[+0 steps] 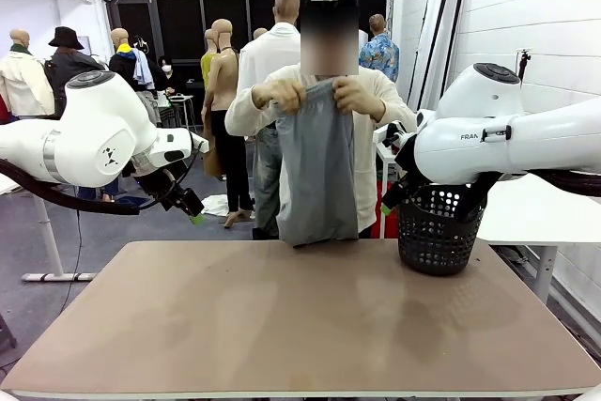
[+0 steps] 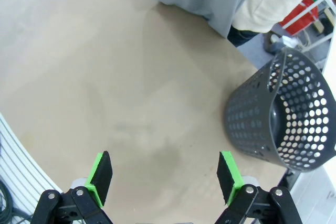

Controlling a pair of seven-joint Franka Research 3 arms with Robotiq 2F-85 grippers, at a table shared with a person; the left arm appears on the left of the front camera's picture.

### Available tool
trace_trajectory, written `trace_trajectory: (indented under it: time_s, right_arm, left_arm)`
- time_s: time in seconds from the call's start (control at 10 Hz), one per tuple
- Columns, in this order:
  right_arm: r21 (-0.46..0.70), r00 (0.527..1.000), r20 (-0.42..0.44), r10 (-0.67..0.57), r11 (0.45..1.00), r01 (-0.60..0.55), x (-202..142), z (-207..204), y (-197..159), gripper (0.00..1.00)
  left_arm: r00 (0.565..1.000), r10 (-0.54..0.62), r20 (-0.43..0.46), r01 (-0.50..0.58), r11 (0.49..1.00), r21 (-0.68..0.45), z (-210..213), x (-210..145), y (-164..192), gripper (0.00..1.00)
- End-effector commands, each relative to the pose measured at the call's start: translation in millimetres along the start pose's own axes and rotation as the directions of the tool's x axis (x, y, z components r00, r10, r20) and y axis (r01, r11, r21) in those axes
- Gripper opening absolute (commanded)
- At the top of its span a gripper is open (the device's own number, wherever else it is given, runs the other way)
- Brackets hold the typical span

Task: Fold the training pants.
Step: Grab both ends of the Training pants handed by a person.

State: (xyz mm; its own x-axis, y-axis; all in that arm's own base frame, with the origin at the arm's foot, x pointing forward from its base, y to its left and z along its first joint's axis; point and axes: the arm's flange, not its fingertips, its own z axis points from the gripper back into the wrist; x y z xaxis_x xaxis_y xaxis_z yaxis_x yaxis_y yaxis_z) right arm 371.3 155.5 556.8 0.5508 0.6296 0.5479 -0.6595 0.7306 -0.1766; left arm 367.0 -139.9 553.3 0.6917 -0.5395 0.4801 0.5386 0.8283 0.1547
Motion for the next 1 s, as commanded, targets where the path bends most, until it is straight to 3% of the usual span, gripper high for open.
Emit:
trace_trajectory:
  time_s: [0.0, 0.9]
  right_arm:
    - [0.002, 1.0, -0.001, -0.001, 1.0, 0.001, -0.3, -0.9, -0.5, 1.0]
    - [0.002, 1.0, -0.001, -0.001, 1.0, 0.001, -0.3, -0.9, -0.5, 1.0]
  left_arm:
    - [1.0, -0.001, -0.003, 0.001, 1.0, -0.002, 1.9, 1.0, 1.1, 1.0]
    - [1.0, -0.001, -0.003, 0.001, 1.0, -0.002, 1.9, 1.0, 1.1, 1.0]
